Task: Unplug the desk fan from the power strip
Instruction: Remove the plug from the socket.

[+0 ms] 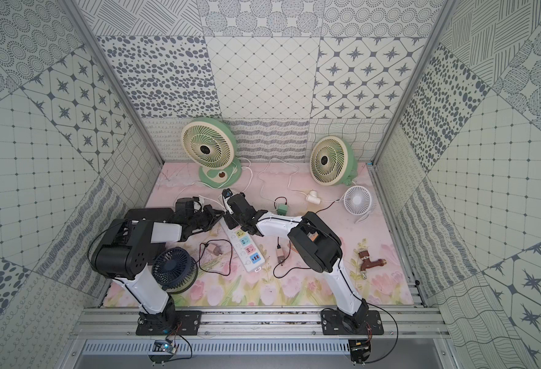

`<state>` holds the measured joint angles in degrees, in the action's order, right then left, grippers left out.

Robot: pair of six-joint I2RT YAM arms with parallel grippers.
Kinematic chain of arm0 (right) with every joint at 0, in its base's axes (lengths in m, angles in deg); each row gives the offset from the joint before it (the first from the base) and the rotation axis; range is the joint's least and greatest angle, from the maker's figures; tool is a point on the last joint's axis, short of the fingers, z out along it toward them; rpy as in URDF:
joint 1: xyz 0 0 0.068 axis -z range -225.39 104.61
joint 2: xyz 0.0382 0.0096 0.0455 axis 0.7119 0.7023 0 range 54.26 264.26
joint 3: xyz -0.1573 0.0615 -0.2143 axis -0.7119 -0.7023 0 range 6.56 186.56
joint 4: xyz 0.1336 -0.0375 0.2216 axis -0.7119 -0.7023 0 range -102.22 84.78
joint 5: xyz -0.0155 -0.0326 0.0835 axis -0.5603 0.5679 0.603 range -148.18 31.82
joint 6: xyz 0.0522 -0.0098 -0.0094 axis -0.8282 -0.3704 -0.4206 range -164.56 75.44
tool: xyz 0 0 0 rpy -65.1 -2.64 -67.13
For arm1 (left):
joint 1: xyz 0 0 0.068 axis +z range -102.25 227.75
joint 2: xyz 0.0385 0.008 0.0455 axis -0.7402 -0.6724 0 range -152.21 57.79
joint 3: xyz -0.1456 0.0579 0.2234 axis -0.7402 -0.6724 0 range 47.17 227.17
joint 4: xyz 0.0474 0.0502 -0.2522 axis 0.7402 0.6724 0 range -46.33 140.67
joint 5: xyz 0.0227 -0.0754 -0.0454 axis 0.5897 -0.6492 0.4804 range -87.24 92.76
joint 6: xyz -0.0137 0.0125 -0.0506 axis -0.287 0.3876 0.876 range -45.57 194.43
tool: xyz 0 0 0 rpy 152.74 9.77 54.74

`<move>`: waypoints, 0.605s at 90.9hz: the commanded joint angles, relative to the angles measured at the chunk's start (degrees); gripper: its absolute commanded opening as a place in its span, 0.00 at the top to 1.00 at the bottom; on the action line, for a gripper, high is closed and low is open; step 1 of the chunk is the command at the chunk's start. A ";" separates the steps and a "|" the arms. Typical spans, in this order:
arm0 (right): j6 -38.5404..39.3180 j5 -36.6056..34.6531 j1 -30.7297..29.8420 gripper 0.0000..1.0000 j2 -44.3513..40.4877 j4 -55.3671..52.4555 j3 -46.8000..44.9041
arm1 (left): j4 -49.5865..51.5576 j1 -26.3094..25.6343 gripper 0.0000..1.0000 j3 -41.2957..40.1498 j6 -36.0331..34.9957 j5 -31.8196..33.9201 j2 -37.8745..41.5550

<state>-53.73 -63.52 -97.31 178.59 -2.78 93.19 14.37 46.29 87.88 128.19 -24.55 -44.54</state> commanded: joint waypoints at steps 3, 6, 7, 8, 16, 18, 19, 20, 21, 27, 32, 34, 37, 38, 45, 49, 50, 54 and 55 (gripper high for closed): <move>5.33 -6.06 -2.75 1.00 -2.34 -0.09 1.49 | 9.57 0.31 1.00 -0.37 -1.86 4.11 -0.74; 4.86 -5.78 -2.67 1.00 -2.45 0.22 1.26 | 9.57 0.35 1.00 -0.44 -1.84 4.09 -0.70; 4.51 -5.67 -2.58 1.00 -2.53 0.38 1.17 | 9.59 0.33 1.00 -0.45 -1.83 4.10 -0.69; 4.03 -5.39 -2.35 1.00 -2.61 0.47 1.04 | 9.60 0.32 1.00 -0.50 -1.82 4.15 -0.65; -0.72 -1.38 -0.24 1.00 -3.24 2.09 -0.54 | 9.81 0.31 1.00 -0.56 -1.98 4.15 -0.60; -2.03 -0.16 0.45 1.00 -3.36 2.23 -0.75 | 9.84 0.31 1.00 -0.61 -2.03 4.18 -0.51; -2.41 0.35 0.70 1.00 -3.38 2.36 -0.89 | 9.86 0.35 1.00 -0.62 -2.05 4.19 -0.51; -2.81 0.69 1.04 1.00 -3.39 2.47 -1.00 | 9.87 0.33 1.00 -0.63 -2.07 4.19 -0.47; -3.28 1.09 1.26 1.00 -3.39 2.52 -1.01 | 9.87 0.32 1.00 -0.63 -2.03 4.24 -0.44; -3.22 1.40 1.59 1.00 -3.40 2.53 -1.07 | 9.80 0.28 1.00 -0.63 -1.99 4.28 -0.46; -0.96 -0.46 0.66 1.00 -3.33 1.96 -0.61 | 9.86 0.26 1.00 -0.63 -2.04 4.21 -0.47; 0.33 -1.67 -0.05 1.00 -3.20 1.47 -0.17 | 9.81 0.36 1.00 -0.63 -1.94 4.20 -0.50; 2.36 -3.50 -1.08 1.00 -3.03 0.89 0.36 | 9.77 0.32 1.00 -0.63 -1.93 4.18 -0.57; 3.13 -4.26 -1.34 1.00 -2.99 0.72 0.54 | 9.78 0.31 1.00 -0.67 -1.91 4.15 -0.63; 5.11 -6.88 -2.92 1.00 -2.94 0.55 0.80 | 9.57 0.29 1.00 -0.63 -1.82 4.15 -0.65; 4.41 -6.52 -2.71 1.00 -3.36 1.28 0.06 | 9.52 0.31 1.00 -0.63 -1.72 4.13 -0.58; 4.11 -6.39 -2.60 1.00 -3.47 1.48 -0.09 | 9.48 0.31 1.00 -0.63 -1.76 4.12 -0.59; 2.18 -4.96 -1.51 1.00 -3.90 2.22 -0.94 | 9.57 0.31 1.00 -0.71 -1.73 4.11 -0.51; 1.81 -4.51 -1.25 1.00 -3.96 2.44 -1.07 | 9.59 0.31 1.00 -0.71 -1.73 4.11 -0.46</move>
<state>-51.41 -68.24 -99.15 178.31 -2.74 92.91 14.39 46.32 87.88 128.19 -24.59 -44.54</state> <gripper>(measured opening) 0.126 0.063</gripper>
